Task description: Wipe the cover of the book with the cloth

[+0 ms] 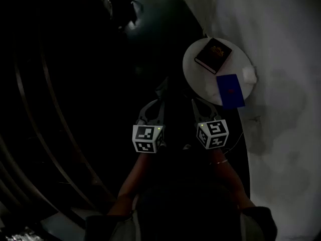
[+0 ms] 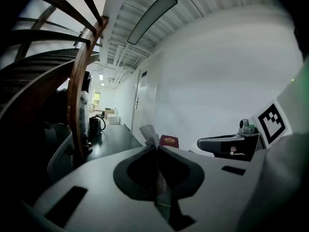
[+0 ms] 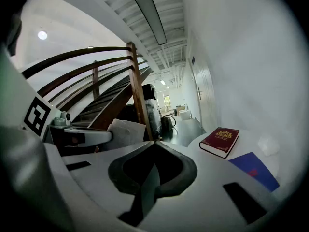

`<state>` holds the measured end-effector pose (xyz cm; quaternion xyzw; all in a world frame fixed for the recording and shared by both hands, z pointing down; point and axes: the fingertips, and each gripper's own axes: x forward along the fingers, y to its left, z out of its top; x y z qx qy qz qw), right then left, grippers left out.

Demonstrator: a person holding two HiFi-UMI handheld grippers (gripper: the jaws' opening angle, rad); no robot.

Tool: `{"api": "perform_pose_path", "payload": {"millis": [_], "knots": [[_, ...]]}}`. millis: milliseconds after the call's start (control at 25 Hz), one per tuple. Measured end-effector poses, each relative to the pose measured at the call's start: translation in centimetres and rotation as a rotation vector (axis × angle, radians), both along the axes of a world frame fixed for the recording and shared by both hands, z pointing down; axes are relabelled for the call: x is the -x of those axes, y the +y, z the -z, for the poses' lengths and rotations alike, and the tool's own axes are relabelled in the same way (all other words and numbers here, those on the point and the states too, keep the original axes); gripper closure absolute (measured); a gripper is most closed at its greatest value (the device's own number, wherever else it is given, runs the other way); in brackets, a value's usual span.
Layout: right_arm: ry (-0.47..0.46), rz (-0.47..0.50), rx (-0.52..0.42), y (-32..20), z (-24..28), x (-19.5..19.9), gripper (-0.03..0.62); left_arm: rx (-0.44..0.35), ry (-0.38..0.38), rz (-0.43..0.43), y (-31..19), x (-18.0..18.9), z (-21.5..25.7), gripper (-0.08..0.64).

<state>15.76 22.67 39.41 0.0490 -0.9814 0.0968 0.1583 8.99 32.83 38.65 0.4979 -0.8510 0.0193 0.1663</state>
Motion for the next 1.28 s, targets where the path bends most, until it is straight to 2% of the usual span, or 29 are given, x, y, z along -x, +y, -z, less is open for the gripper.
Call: {"api": "perform_pose_path", "payload": {"millis": [240, 440, 600, 1000, 1280], "knots": [[-0.002, 0.005, 0.020, 2.3, -0.2, 0.4, 0.565, 0.009, 0.026, 0.007, 2.4, 0.0, -0.6, 0.538], [-0.011, 0.035, 0.008, 2.4, 0.0, 0.2, 0.565, 0.004, 0.022, 0.027, 2.6, -0.5, -0.5, 0.537], [-0.016, 0.041, 0.034, 2.0, -0.1, -0.1, 0.565, 0.006, 0.022, 0.033, 2.6, -1.0, -0.5, 0.537], [-0.013, -0.032, 0.031, -2.5, 0.6, -2.6, 0.563, -0.011, 0.011, 0.030, -0.7, -2.0, 0.0, 0.537], [-0.009, -0.136, 0.048, -6.9, -0.2, -3.7, 0.563, 0.037, -0.014, -0.001, -4.3, -0.6, -0.2, 0.537]]}}
